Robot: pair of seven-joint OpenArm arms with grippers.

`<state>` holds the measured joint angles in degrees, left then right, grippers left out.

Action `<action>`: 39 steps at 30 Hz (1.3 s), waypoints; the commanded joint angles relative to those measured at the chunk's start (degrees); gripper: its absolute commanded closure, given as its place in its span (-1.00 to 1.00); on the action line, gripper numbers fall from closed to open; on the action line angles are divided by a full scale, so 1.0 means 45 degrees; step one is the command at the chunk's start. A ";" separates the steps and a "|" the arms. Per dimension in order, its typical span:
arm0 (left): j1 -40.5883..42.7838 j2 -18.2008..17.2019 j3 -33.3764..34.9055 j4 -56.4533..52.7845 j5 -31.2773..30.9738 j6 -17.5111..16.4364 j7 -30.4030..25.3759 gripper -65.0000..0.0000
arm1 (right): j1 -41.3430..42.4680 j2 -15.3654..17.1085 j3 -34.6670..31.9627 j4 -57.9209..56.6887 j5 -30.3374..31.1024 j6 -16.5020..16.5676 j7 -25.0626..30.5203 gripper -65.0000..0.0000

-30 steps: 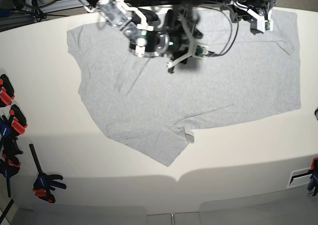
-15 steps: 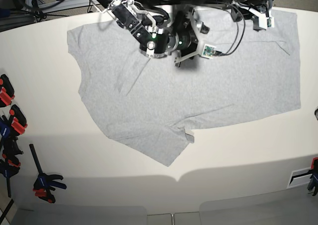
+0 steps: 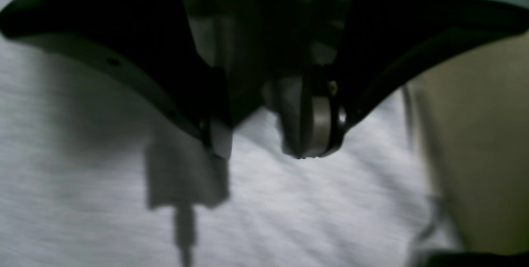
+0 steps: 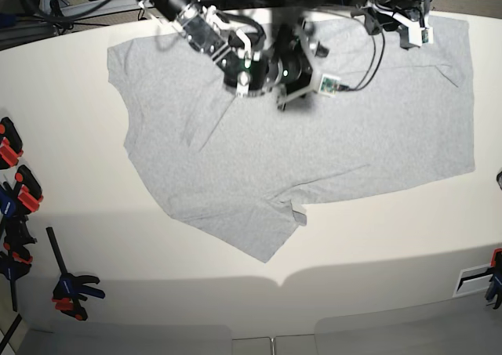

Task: Fold the T-shirt properly
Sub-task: 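Drag the right gripper across the shirt toward the sleeve side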

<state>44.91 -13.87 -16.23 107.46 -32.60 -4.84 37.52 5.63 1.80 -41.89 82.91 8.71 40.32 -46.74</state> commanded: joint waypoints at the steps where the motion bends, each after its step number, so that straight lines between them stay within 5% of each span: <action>1: 0.0146 -0.0063 -0.0049 -0.0005 0.0141 0.0102 0.0379 0.29 | 0.0398 -0.0049 0.0058 0.0155 0.0049 -0.0070 0.0073 0.20; 7: 0.0146 -0.0058 -0.0049 -0.0005 0.0233 0.0107 0.0379 0.29 | 0.1418 -0.0049 0.0068 0.0155 0.0005 -0.0083 0.0073 0.20; 15: 0.0141 -0.0063 -0.0049 -0.0005 0.0233 0.0102 0.0379 0.29 | 0.1919 -0.0058 0.0068 0.0155 -0.2671 -0.3283 0.0971 0.20; 17: 0.0141 -0.0063 -0.0049 -0.0005 0.0233 0.0102 0.0374 0.29 | 0.1914 -0.0053 0.0068 0.0155 -0.2900 -0.3536 0.0981 0.20; 21: 0.0141 -0.0063 -0.0049 -0.0005 0.0233 0.0102 0.0369 0.29 | 0.1914 -0.0146 0.0068 0.0155 -0.2186 -0.3385 0.1433 0.20; 27: 0.0141 -0.0063 -0.0049 -0.0005 0.0233 0.0102 0.0374 0.29 | 0.1749 -0.1685 0.0044 0.0155 0.1515 -0.0092 0.0699 0.20; 29: 0.0141 -0.0058 -0.0049 -0.0005 0.0228 0.0102 0.0379 0.29 | 0.1598 -0.2401 0.0044 0.0136 0.1404 -0.0070 0.0296 0.20; 35: 0.0141 -0.0063 -0.0049 0.0010 0.0228 0.0102 0.0374 0.29 | 0.1676 -0.2401 -0.1039 -0.0408 0.1409 -0.0070 0.0495 0.20; 39: 0.0141 -0.0068 -0.0049 0.0010 0.0233 0.0102 0.0374 0.29 | 0.1676 -0.2401 -0.1268 -0.1001 0.0471 -0.0070 -0.1005 0.20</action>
<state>44.82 -13.96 -16.25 107.46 -32.38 -4.97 37.52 11.60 -8.10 -47.99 77.28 10.15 39.53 -53.15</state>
